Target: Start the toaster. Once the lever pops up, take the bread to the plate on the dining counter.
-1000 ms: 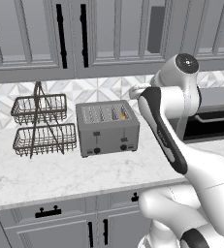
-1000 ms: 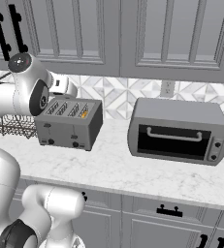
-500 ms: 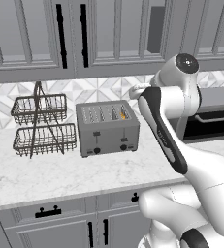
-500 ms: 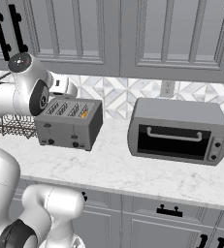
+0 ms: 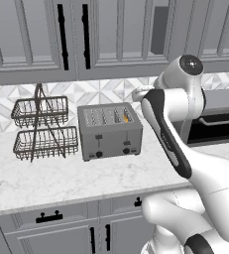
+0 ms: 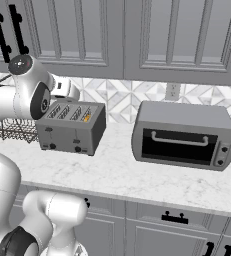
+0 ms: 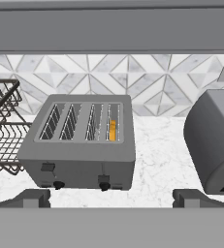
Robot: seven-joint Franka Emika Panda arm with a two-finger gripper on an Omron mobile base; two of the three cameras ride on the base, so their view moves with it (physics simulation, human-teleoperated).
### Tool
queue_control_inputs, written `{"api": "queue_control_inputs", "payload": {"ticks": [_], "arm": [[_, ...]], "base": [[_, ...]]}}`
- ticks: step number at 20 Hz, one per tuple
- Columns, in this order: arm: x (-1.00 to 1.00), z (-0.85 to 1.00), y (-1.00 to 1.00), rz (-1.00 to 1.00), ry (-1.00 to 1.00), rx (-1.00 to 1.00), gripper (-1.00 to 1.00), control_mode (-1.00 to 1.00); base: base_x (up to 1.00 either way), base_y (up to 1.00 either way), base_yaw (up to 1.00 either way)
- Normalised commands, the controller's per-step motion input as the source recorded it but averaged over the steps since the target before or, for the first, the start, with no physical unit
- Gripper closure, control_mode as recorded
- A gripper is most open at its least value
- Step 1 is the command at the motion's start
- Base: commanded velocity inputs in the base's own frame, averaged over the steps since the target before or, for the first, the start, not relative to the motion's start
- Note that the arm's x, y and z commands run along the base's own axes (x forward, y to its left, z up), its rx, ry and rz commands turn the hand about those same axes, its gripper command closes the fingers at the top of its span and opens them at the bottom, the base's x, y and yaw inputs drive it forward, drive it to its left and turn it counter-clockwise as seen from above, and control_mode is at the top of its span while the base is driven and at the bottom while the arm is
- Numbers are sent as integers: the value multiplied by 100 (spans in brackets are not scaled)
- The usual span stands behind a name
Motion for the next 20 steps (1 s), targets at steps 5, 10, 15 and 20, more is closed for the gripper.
{"api": "queue_control_inputs", "payload": {"ticks": [5, 10, 15, 20], "arm": [[0, 0, 0, 0, 0, 0, -100, -100], [0, 0, 0, 0, 0, 0, -100, -100], [0, 0, 0, 0, 0, 0, -100, -100], [0, 0, 0, 0, 0, 0, -100, -100]], "base": [[0, 0, 0], [0, 0, 0], [0, 0, 0], [0, 0, 0]]}}
